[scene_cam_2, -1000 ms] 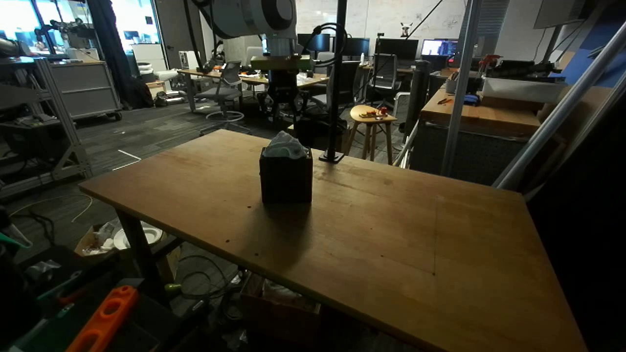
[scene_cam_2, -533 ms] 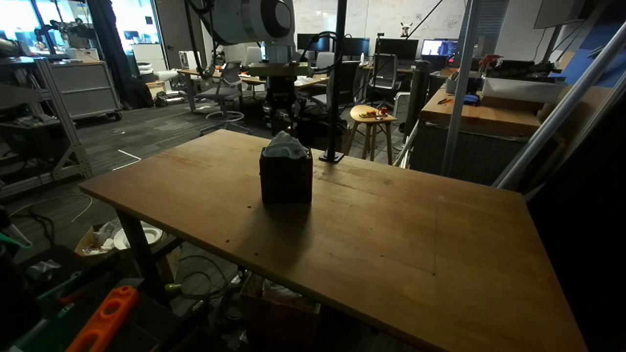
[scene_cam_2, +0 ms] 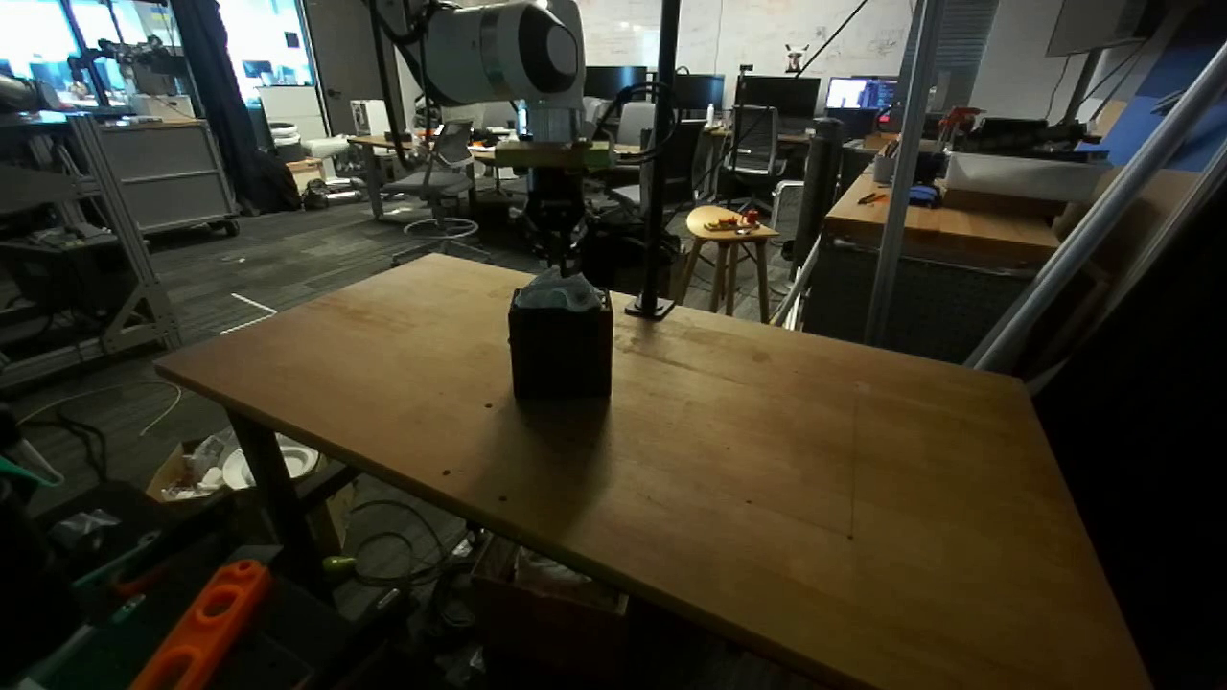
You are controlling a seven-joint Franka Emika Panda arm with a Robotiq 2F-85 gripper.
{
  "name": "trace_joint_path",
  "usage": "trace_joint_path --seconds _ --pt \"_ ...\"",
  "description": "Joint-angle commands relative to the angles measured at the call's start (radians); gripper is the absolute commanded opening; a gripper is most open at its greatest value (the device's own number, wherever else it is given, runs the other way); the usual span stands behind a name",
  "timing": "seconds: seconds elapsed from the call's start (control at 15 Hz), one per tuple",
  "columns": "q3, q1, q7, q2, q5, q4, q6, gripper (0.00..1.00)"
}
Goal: Put the towel inside the box
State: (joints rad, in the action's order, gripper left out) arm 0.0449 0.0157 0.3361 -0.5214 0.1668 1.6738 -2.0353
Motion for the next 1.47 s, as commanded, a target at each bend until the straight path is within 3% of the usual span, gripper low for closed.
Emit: trace_joint_path --seconds 0.0,0.33,0.93,1.4 --pt "-0.002 -0.010 0.002 0.030 0.012 0.040 -0.041 0.06" --pt "-0.001 -0.027 0.002 0.065 -0.004 0.107 -0.098 0.11" --pt "0.001 -0.059 -0.001 0.192 -0.046 0.309 -0.213 0.10" --pt "-0.011 -0.065 0.003 0.281 -0.051 0.366 -0.225 0.11"
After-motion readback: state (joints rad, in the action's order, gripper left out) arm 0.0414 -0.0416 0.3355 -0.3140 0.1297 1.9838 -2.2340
